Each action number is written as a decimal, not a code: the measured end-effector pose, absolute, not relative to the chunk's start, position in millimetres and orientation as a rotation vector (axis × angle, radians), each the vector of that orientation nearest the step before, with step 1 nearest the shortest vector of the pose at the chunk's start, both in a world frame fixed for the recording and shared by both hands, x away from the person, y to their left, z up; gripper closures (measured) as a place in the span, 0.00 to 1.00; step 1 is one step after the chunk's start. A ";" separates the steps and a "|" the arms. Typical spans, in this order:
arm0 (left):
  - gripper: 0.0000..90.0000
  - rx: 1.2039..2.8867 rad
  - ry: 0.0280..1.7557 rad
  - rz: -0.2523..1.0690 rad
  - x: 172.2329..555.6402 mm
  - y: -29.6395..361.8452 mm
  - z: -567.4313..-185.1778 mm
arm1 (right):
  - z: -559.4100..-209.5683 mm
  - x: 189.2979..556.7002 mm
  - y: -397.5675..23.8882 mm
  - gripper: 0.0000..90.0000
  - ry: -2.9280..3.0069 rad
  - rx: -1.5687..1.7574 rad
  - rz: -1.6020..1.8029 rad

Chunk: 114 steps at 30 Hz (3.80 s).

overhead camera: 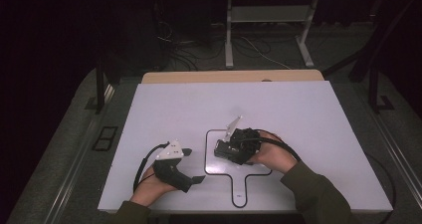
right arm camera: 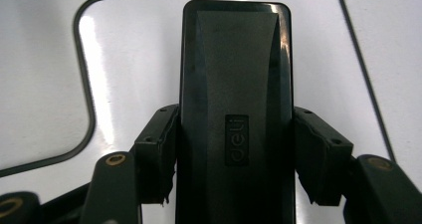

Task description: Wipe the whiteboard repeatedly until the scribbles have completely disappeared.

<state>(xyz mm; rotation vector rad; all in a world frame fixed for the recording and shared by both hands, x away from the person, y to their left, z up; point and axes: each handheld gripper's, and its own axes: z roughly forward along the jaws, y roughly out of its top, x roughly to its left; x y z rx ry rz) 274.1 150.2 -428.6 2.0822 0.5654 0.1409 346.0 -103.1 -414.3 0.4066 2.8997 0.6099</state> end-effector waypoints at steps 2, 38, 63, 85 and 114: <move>0.00 2.084 0.565 0.142 274.0 150.4 -428.1 | -414.3 344.5 -103.7 0.43 2.905 0.406 0.613; 0.00 2.078 0.569 0.137 273.1 149.4 -428.3 | -414.4 363.4 -97.0 0.43 2.870 0.445 0.600; 0.00 2.080 0.564 0.140 272.9 149.5 -427.8 | -414.3 382.9 -85.3 0.43 2.890 0.502 0.599; 0.00 2.080 0.565 0.140 272.6 149.0 -427.6 | -413.9 361.6 -62.2 0.43 2.920 0.356 0.601; 0.00 2.081 0.560 0.142 273.6 151.1 -427.7 | -414.1 392.6 -53.7 0.43 2.892 0.480 0.591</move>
